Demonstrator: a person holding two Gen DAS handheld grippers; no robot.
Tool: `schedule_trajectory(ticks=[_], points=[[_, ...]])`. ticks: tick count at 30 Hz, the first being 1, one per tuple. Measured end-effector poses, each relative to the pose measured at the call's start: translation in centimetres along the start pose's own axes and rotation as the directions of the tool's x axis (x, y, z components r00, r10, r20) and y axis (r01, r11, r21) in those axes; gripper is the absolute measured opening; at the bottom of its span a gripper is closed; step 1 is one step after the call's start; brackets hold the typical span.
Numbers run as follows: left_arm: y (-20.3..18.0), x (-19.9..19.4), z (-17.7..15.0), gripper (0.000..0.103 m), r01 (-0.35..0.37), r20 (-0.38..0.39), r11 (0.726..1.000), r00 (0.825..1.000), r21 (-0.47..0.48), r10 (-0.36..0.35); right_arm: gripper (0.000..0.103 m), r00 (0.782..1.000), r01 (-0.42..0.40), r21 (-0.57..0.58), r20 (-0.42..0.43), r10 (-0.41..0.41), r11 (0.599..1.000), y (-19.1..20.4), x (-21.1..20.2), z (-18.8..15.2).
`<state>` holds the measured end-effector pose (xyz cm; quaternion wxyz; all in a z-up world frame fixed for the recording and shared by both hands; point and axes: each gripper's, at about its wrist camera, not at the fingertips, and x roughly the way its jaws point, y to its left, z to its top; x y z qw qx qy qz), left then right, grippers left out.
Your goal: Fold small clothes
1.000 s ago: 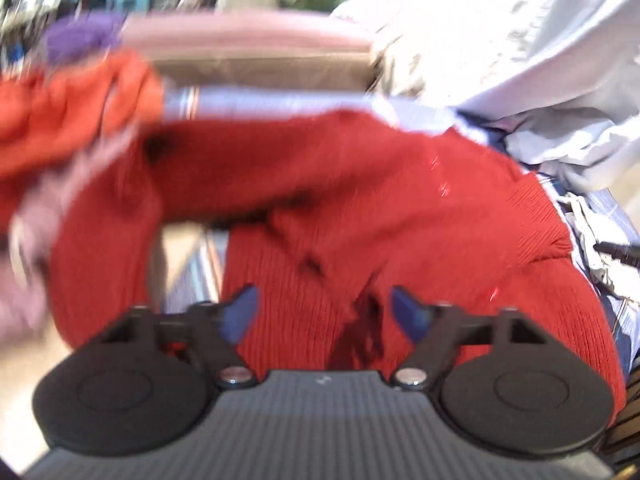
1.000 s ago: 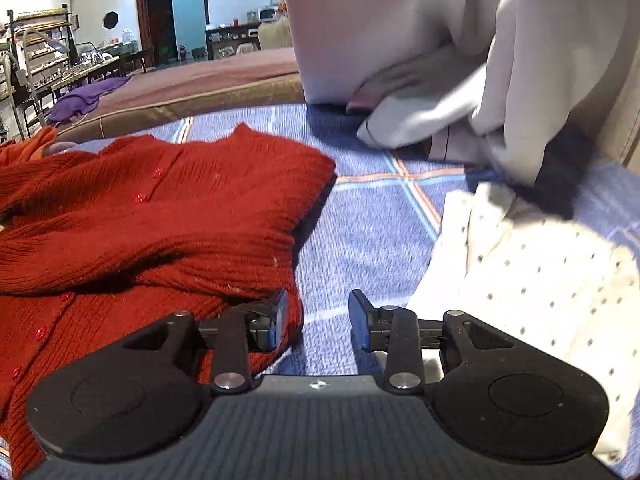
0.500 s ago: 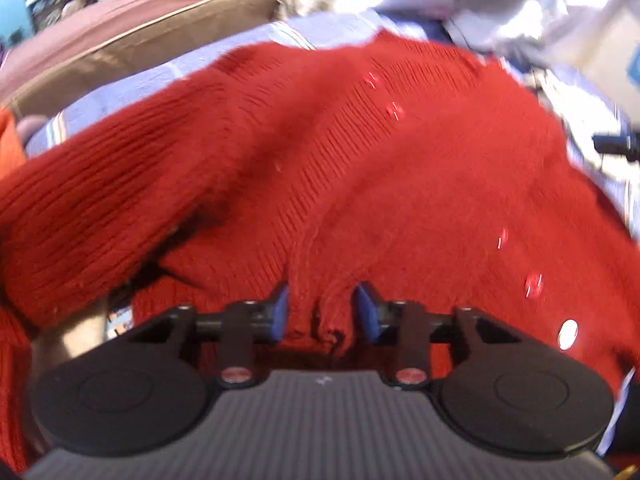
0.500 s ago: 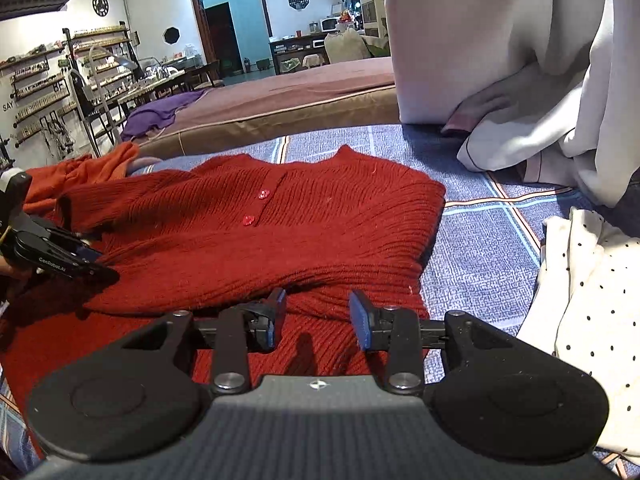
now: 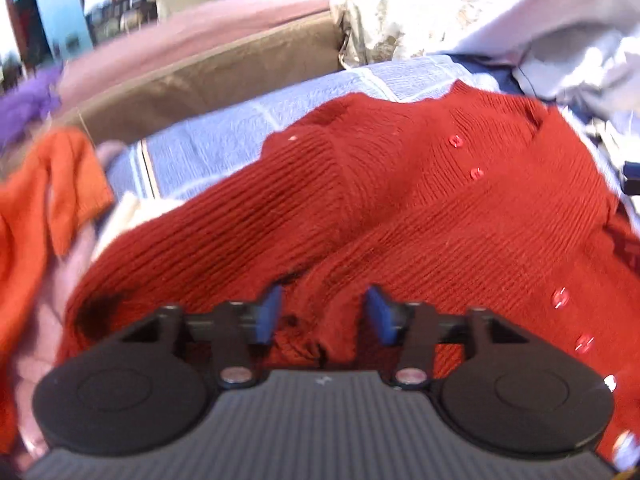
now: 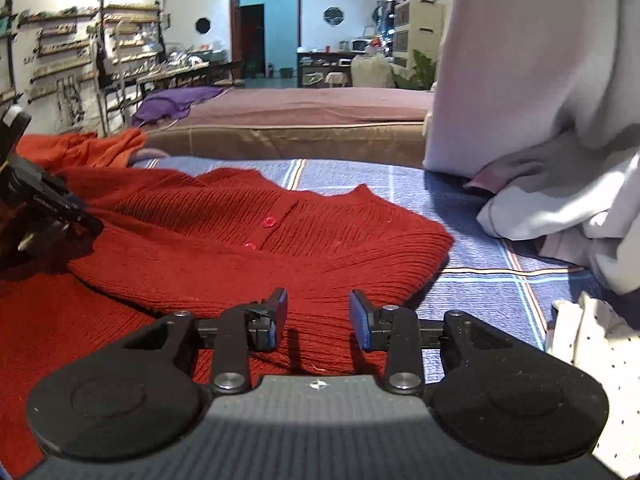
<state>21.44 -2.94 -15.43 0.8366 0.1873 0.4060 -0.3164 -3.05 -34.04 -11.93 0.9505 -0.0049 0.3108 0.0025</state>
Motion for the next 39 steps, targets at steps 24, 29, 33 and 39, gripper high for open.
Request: schedule_trajectory(ticks=[24, 29, 33, 39], points=[[4.1, -20.1, -13.9, 0.103, -0.203, 0.113, 0.945, 0.965, -0.256, 0.237, 0.095, 0.880, -0.471, -0.204, -0.045, 0.472, 0.858, 18.3, -3.1, 2.5], [5.7, -22.5, -15.5, 0.103, -0.232, 0.127, 0.927, 0.952, -0.294, 0.279, 0.094, 0.816, -0.575, -0.259, -0.106, 0.569, 0.776, 28.7, 0.7, 3.7], [6.6, -24.2, -16.4, 0.103, -0.239, 0.151, 0.921, 0.943, -0.306, 0.295, 0.092, 0.807, -0.590, -0.265, -0.192, 0.558, 0.763, 34.5, 4.6, 4.0], [7.6, -25.6, -17.3, 0.103, -0.246, 0.170, 0.908, 0.933, -0.339, 0.316, 0.015, 0.822, -0.551, -0.202, -0.297, 0.485, 0.810, 37.3, 8.7, 3.3]])
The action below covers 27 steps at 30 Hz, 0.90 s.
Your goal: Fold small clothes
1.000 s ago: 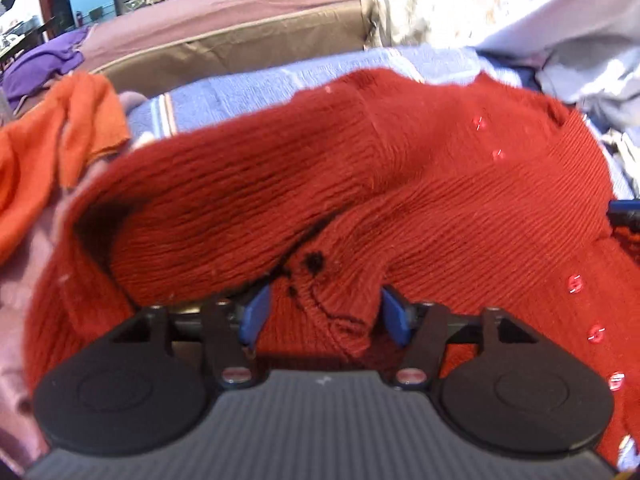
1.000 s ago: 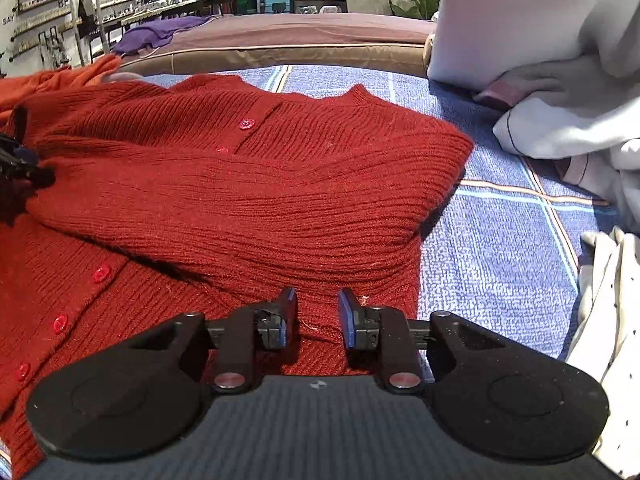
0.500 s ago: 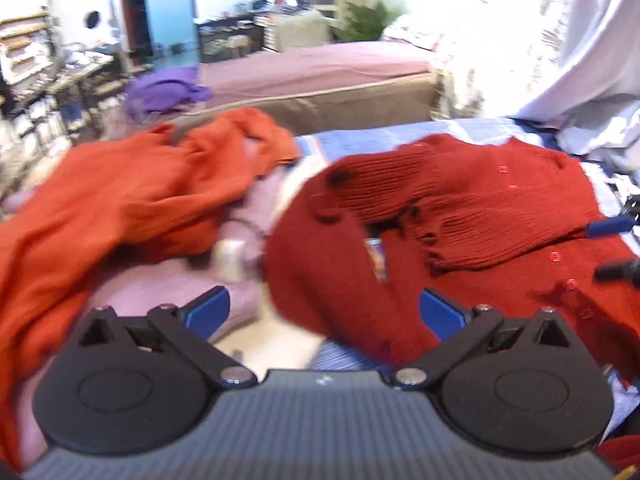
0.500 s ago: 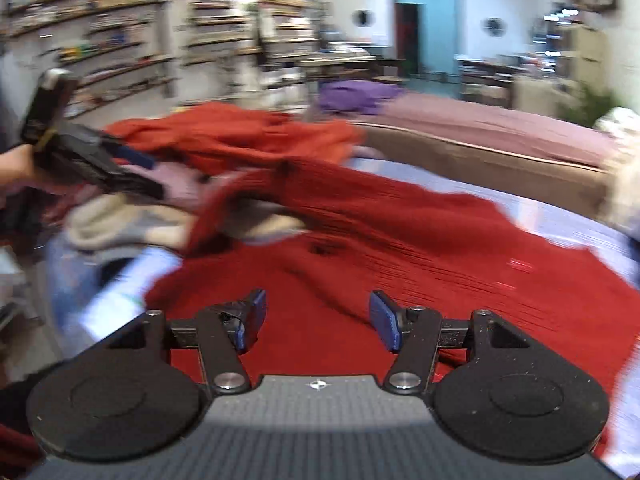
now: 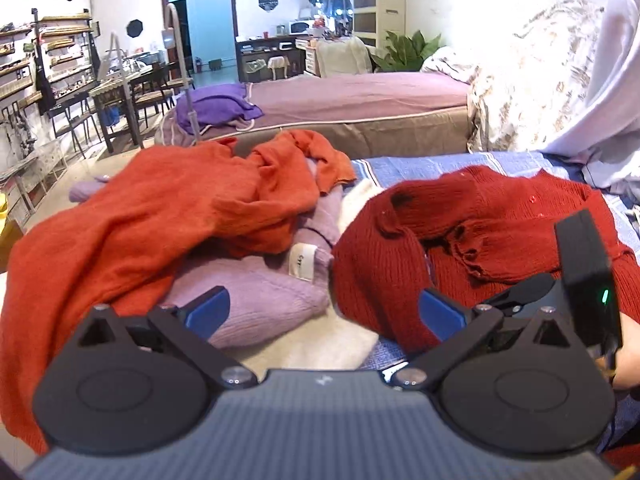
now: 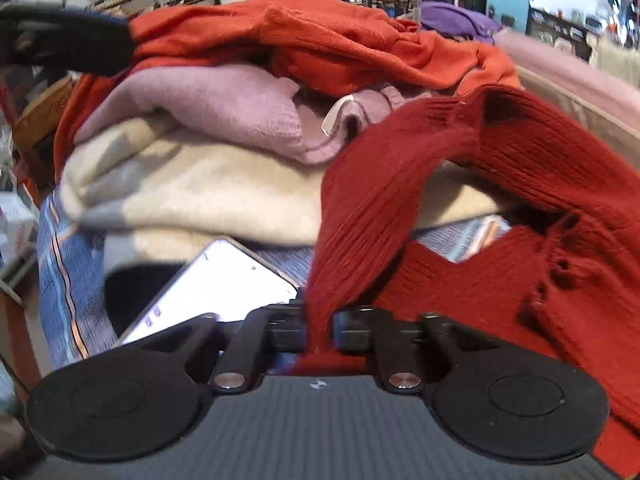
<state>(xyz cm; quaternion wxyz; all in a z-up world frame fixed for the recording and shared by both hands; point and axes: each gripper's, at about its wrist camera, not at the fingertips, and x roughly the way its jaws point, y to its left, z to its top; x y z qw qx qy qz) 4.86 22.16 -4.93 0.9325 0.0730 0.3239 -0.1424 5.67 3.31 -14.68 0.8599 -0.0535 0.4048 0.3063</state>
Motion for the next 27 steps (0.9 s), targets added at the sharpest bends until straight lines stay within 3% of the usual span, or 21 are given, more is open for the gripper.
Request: schedule_trajectory(ticks=[2, 3, 5, 9, 10, 13, 15, 17, 18, 19, 21, 23, 24, 27], points=[[0.3, -0.6, 0.0, 0.103, -0.013, 0.019, 1.000, 1.000, -0.006, 0.013, 0.013, 0.984, -0.164, 0.105, 0.084, 0.156, 0.981, -0.6, -1.3, 1.7], [0.4, -0.9, 0.0, 0.103, -0.024, 0.030, 1.000, 0.999, -0.006, 0.024, 0.013, 0.961, -0.256, 0.150, 0.150, 0.234, 0.955, -1.0, -2.5, 2.9], [0.5, -1.6, -0.1, 0.103, -0.049, 0.052, 0.999, 0.997, -0.021, 0.050, 0.013, 0.919, -0.354, 0.233, 0.266, 0.291, 0.906, -1.7, -4.9, 5.7], [0.0, -2.3, -0.2, 0.103, -0.017, 0.063, 0.999, 0.998, -0.050, 0.020, 0.013, 0.780, -0.570, 0.325, 0.502, 0.373, 0.754, -4.4, -9.5, 10.6], [-0.5, -2.2, -0.2, 0.103, -0.014, 0.060, 0.999, 0.998, -0.034, 0.016, 0.013, 0.759, -0.589, 0.321, 0.536, 0.370, 0.742, -5.1, -10.9, 11.1], [-2.0, -1.7, -0.1, 0.103, 0.023, 0.048, 1.000, 0.999, 0.002, -0.023, 0.013, 0.738, -0.578, 0.327, 0.600, 0.309, 0.748, -7.8, -14.6, 10.1], [-3.1, -1.1, 0.1, 0.103, 0.053, 0.043, 0.998, 0.998, 0.016, -0.053, 0.013, 0.721, -0.608, 0.394, 0.638, 0.271, 0.689, -10.9, -16.4, 7.3], [-4.2, -0.3, 0.3, 0.103, 0.081, 0.030, 0.996, 0.996, 0.032, -0.082, 0.013, 0.707, -0.638, 0.475, 0.673, 0.218, 0.606, -14.2, -17.9, 3.4], [-4.9, 0.1, 0.4, 0.103, 0.095, 0.026, 0.995, 0.995, 0.040, -0.096, 0.014, 0.723, -0.628, 0.527, 0.667, 0.180, 0.573, -15.5, -18.6, 0.9], [-5.5, 0.6, 0.6, 0.103, 0.115, 0.020, 0.992, 0.993, 0.050, -0.116, 0.014, 0.754, -0.591, 0.566, 0.640, 0.145, 0.575, -16.4, -19.1, -1.3], [-7.2, 1.7, 0.9, 0.103, 0.151, 0.006, 0.986, 0.988, 0.077, -0.152, 0.015, 0.835, -0.452, 0.625, 0.548, 0.055, 0.636, -17.4, -20.4, -5.5], [-9.1, 2.7, 1.2, 0.103, 0.179, -0.010, 0.978, 0.984, 0.107, -0.179, 0.015, 0.910, -0.310, 0.689, 0.414, -0.004, 0.655, -18.2, -20.3, -9.0], [-10.0, 3.2, 1.2, 0.103, 0.198, -0.020, 0.973, 0.980, 0.120, -0.197, 0.016, 0.934, -0.251, 0.712, 0.356, -0.029, 0.656, -18.5, -19.8, -10.5], [-12.7, 4.7, 1.2, 0.103, 0.242, -0.040, 0.959, 0.970, 0.148, -0.239, 0.031, 0.967, -0.116, 0.749, 0.235, -0.098, 0.652, -19.1, -19.2, -14.6]])
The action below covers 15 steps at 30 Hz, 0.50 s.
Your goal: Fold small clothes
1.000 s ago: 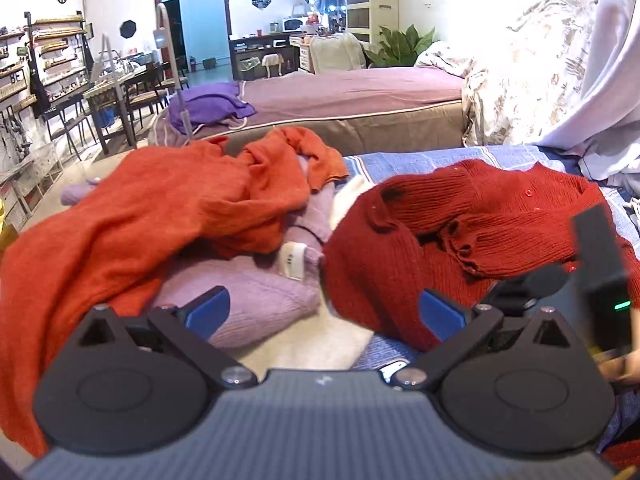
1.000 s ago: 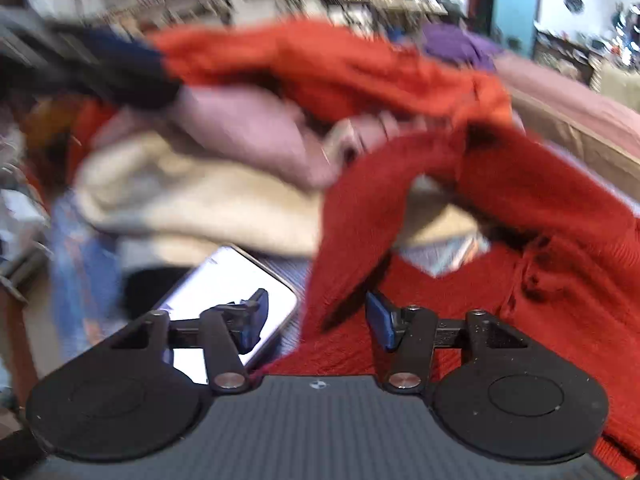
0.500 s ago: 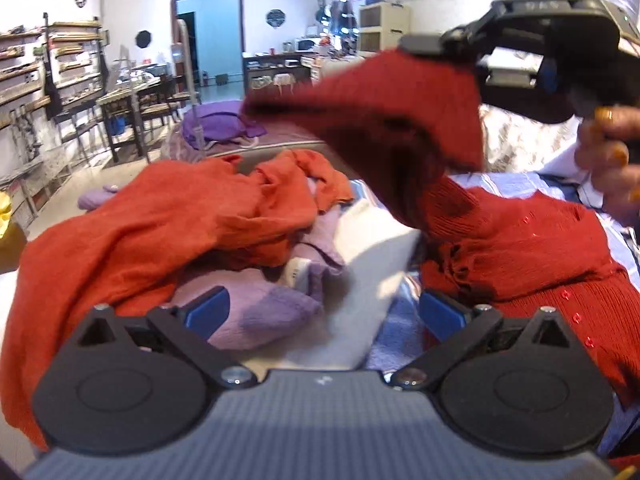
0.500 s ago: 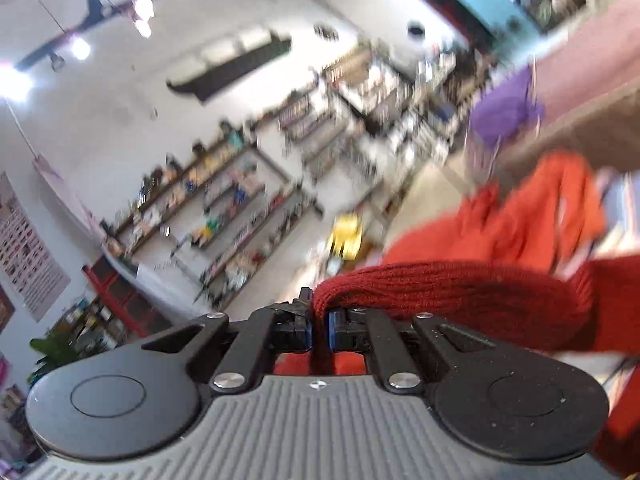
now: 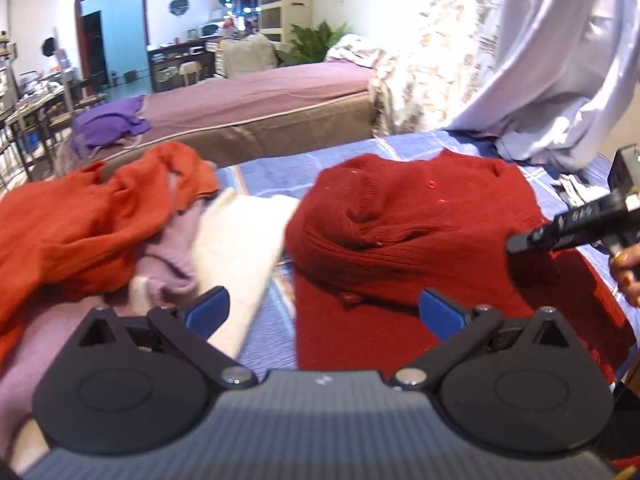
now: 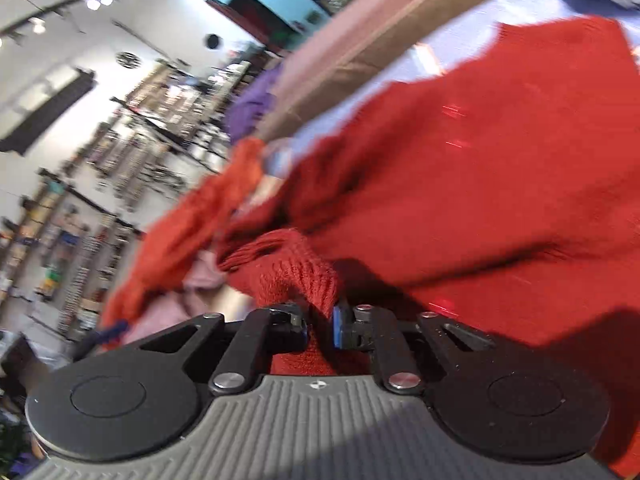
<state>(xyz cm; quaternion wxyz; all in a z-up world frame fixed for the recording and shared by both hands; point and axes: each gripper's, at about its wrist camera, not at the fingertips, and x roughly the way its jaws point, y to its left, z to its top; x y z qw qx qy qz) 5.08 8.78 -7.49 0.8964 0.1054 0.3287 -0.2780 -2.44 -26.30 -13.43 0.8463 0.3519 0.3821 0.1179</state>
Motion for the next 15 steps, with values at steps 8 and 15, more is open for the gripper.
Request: schedule_trajectory(ticks=[8, 15], points=[[-3.1, 4.0, -1.3, 0.103, 0.059, -0.086, 0.998, 0.995, 0.039, -0.055, 0.074, 0.939, 0.338, -0.398, 0.206, -0.276, 0.853, 1.1, -3.9, -3.0], [-3.2, 4.8, -1.7, 0.103, 0.084, -0.103, 0.996, 0.991, 0.011, -0.083, 0.067, 0.946, 0.257, -0.955, 0.216, -0.242, 0.151, 8.2, -0.1, -12.5]])
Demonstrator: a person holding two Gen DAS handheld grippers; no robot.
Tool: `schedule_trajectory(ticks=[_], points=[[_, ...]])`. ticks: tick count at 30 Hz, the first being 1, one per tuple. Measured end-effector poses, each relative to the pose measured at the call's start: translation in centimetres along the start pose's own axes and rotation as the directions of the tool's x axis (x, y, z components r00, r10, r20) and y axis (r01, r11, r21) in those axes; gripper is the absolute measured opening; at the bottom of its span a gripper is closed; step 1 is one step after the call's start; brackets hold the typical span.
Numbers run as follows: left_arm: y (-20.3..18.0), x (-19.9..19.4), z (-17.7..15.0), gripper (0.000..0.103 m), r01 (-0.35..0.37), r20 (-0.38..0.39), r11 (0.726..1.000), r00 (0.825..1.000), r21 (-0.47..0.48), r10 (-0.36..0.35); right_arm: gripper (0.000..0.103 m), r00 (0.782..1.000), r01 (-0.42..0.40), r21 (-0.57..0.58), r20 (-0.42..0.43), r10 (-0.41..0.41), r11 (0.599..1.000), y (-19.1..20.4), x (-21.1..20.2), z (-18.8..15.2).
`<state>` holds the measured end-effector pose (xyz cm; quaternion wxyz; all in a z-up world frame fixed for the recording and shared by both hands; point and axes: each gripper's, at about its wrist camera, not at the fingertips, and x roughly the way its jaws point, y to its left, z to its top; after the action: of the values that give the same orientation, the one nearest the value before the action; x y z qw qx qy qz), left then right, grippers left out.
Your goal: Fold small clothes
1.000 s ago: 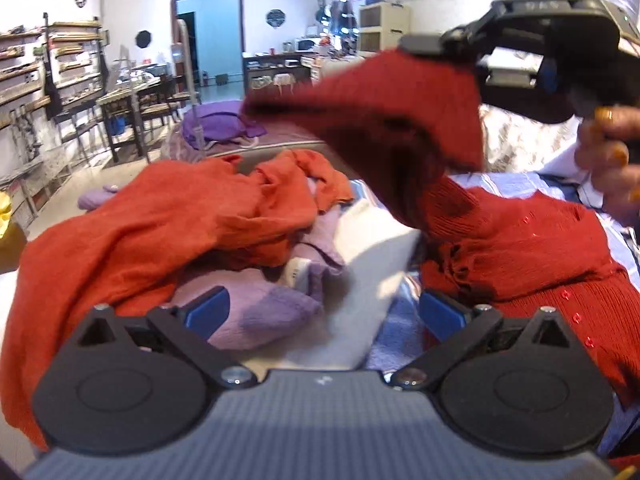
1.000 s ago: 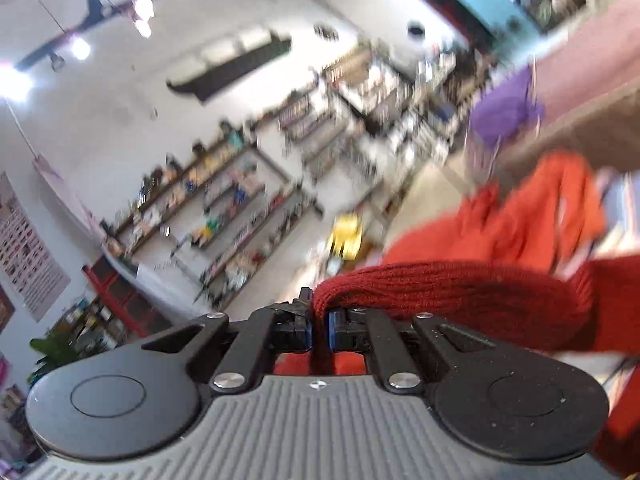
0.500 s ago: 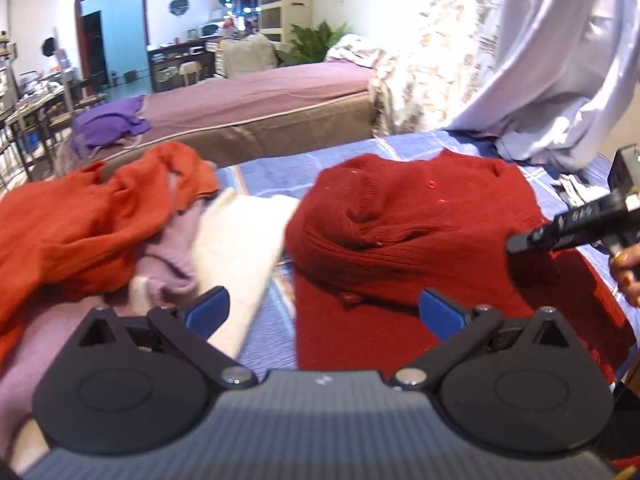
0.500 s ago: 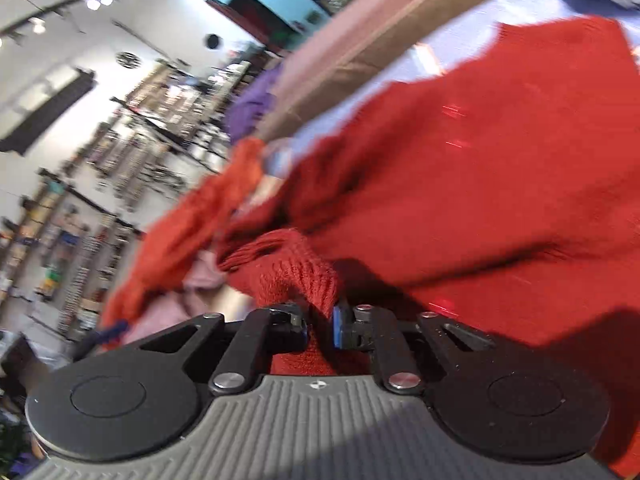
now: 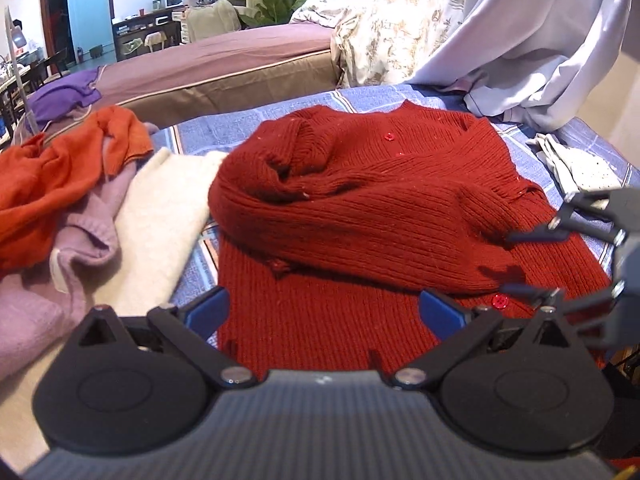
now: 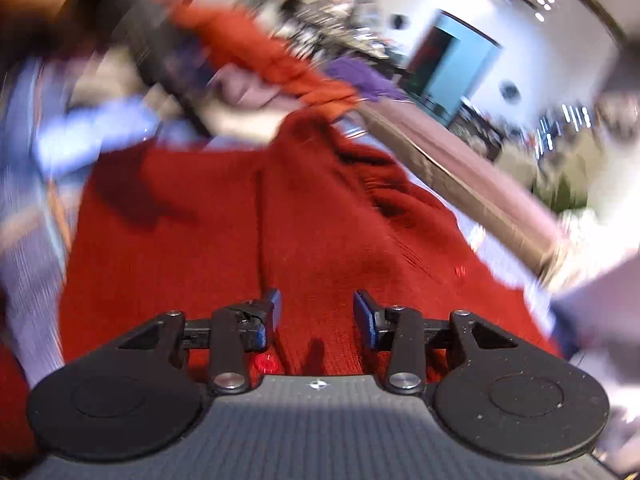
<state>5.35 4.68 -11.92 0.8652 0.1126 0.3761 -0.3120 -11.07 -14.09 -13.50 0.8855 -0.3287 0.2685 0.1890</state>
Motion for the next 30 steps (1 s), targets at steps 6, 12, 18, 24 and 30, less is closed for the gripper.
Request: schedule_trajectory(ticks=[6, 12, 18, 24, 30], points=[[0.6, -0.8, -0.4, 0.103, -0.026, 0.000, 1.000, 1.000, 0.000, 0.026, 0.062, 0.993, 0.032, -0.221, -0.104, -0.056, 0.975, 3.5, 4.8, -0.2], [1.6, 0.1, -0.6, 0.103, -0.038, 0.007, 0.999, 0.999, -0.019, 0.038, 0.010, 0.983, -0.049, 0.060, -0.173, 0.059, 0.997, -1.2, 5.3, 1.5], [0.2, 1.6, 0.2, 0.103, 0.006, 0.043, 0.998, 0.999, 0.058, -0.009, 0.010, 0.925, -0.352, 0.769, 0.197, 0.325, 0.534, -16.0, 1.0, 0.9], [-2.9, 4.3, 2.6, 0.103, 0.107, 0.043, 0.983, 0.992, 0.150, -0.115, 0.010, 0.771, -0.564, 0.750, 0.628, 0.106, -0.345, -28.4, -0.2, -8.3], [-3.1, 6.8, 5.3, 0.103, 0.104, 0.087, 0.978, 0.989, 0.181, -0.122, 0.010, 0.968, -0.084, 0.981, 0.122, 0.219, -0.175, -30.5, 0.6, -15.4]])
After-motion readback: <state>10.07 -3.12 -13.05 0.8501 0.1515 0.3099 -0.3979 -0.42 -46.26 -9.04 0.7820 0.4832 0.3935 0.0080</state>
